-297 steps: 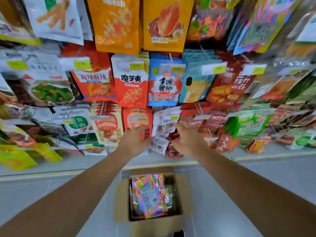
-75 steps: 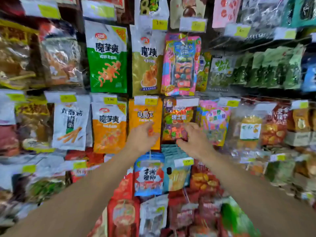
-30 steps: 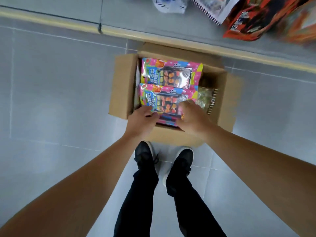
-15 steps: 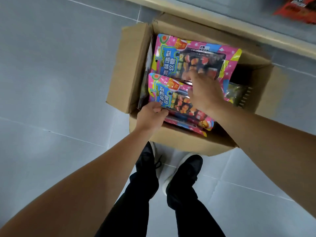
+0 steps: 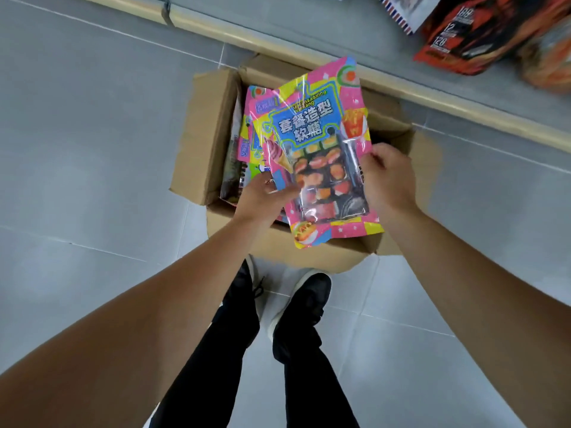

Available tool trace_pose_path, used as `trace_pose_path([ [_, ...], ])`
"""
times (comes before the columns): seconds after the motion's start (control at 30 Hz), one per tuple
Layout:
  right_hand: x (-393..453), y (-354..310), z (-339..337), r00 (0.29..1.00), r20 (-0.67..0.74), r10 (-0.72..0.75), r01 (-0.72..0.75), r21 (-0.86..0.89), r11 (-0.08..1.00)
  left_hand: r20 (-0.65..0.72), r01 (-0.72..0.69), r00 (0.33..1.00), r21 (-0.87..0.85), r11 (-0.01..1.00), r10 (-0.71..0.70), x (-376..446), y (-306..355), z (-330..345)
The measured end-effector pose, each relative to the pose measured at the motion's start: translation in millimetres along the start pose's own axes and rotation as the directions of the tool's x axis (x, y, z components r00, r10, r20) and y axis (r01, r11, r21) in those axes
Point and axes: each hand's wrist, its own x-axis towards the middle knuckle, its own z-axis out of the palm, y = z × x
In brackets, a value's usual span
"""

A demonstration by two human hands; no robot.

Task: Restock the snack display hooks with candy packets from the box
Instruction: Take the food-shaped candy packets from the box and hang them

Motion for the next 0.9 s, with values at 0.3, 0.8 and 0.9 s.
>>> trace_pose_path([
  [0.3,-57.2,-55.7,-68.9,0.918,0.146,0.369,-0.394,0.461,0.796,0.077,-0.154,0.984,-0.095,0.983,0.161,-88.1,77.8,-9.2],
  [0.8,-195.2,-280.8,-298.4,0.970,-0.141,0.197,-0.081,0.576,0.813,0.224,-0.462,0.854,-0.087,0.883,0.469,-347.2,311.7,-55.1],
  [0.9,-218.1,-327.5,-340.5,0.958,-0.245,0.149,0.021,0.578,0.816,0.222,-0.538,0.813,-0.067,0.840,0.538,-394.6,358.2,-63.3],
])
